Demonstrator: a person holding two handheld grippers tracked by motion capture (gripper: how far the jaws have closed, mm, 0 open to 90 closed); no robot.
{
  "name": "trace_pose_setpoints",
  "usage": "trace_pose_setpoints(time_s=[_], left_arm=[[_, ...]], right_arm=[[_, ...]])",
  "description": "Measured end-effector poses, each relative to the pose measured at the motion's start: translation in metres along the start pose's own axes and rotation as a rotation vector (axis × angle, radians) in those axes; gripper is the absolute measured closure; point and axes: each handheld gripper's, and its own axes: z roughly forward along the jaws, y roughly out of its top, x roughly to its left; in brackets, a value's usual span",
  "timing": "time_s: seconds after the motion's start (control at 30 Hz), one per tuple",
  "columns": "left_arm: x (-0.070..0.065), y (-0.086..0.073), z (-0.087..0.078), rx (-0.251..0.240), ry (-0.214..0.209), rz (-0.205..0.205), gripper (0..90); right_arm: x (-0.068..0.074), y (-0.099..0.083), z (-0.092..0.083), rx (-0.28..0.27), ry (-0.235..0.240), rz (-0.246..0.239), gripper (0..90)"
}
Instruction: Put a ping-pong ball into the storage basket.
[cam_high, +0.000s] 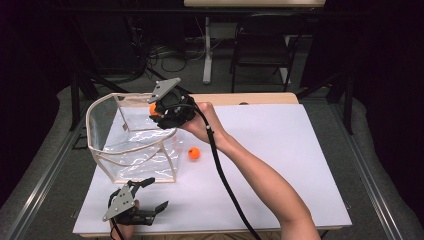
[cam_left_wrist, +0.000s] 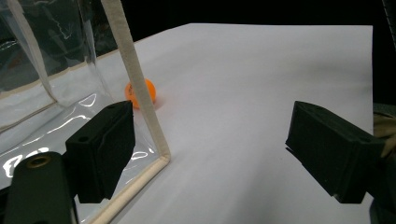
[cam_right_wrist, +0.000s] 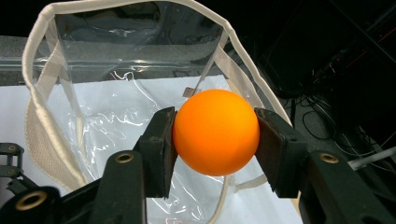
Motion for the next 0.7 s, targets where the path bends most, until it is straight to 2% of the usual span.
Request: trace_pose_setpoints(time_s=[0.7], left_arm=[[0.0, 0.0, 0.0, -0.001, -0.001, 0.0, 15.6]], right_arm=[[0.01, 0.004, 0.016, 0.021, 0.045, 0.001, 50.7]])
